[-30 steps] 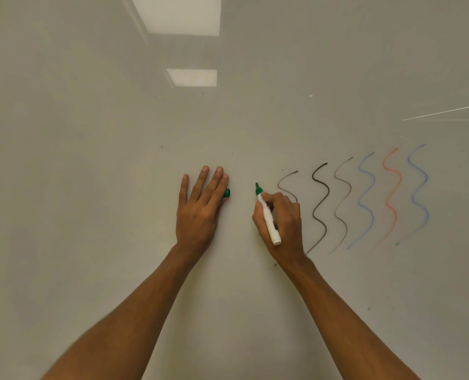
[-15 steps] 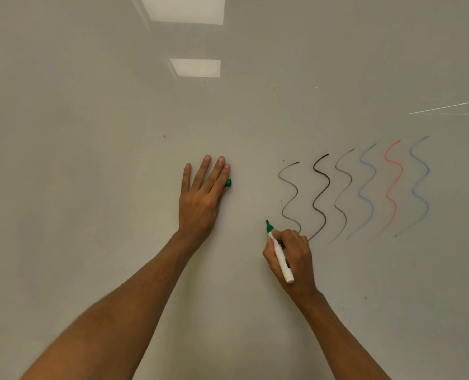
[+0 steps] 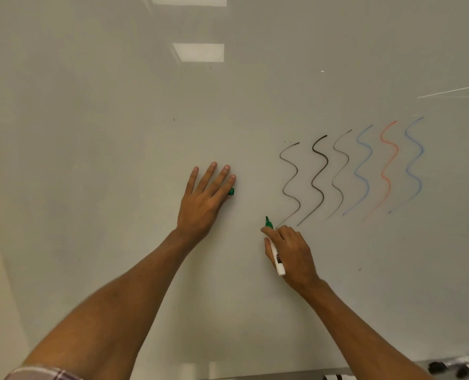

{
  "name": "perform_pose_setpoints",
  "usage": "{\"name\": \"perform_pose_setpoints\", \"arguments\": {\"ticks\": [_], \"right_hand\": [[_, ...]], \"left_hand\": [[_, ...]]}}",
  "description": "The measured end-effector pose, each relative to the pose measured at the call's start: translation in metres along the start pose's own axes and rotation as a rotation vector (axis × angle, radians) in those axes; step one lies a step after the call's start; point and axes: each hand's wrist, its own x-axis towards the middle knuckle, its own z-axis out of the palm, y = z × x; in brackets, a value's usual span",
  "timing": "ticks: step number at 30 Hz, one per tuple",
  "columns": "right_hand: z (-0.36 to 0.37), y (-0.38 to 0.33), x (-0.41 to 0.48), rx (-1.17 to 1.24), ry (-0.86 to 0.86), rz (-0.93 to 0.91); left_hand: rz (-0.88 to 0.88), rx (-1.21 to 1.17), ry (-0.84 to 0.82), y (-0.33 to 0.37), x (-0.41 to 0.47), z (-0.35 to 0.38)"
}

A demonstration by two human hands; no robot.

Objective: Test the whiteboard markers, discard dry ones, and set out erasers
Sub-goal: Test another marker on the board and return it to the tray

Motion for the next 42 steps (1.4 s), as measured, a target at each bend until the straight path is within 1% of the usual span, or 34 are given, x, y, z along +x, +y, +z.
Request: {"name": "perform_pose_setpoints", "arguments": {"ticks": [2,6,10,12,15,17,20,23,30,38,42], "right_hand": [[-0.003,-0.005,-0.008,-0.023,-0.052,0.019],[-0.007,-0.016,-0.027,0.016,-0.090,0.019],[-0.006,-0.023,-0.057,0.201,-0.166,0.164],[-0.006,-0.027,-0.073,0.246,-0.203,0.227],[-0.008,-0.030,-0.100,0.251,-0.323,0.276],[-0.011,-0.028,-0.119,0.258,-0.369,0.300],[-0.018,-0.021,-0.142,0.194,-0.448,0.346],[-0.029,-0.012,-0.157,0.139,-0.502,0.302],[-0.064,0.016,-0.184,0.073,-0.527,0.219],[-0.129,0.066,-0.236,0.022,-0.597,0.239],[-0.170,0.090,-0.263,0.017,-0.576,0.250]], "left_hand": [[0.016,-0.004,-0.039,0.007,-0.020,-0.001],[-0.013,-0.034,-0.079,0.025,-0.063,-0.002],[-0.015,-0.103,-0.119,0.054,-0.103,-0.004],[-0.010,-0.134,-0.149,0.068,-0.121,-0.004],[-0.003,-0.175,-0.205,0.090,-0.146,-0.005],[-0.001,-0.193,-0.248,0.106,-0.159,-0.006],[-0.011,-0.227,-0.297,0.131,-0.171,-0.004],[-0.017,-0.267,-0.348,0.158,-0.173,-0.003],[-0.022,-0.361,-0.417,0.231,-0.163,0.003],[-0.043,-0.495,-0.486,0.323,-0.140,0.004],[-0.021,-0.552,-0.575,0.378,-0.123,0.000]]}}
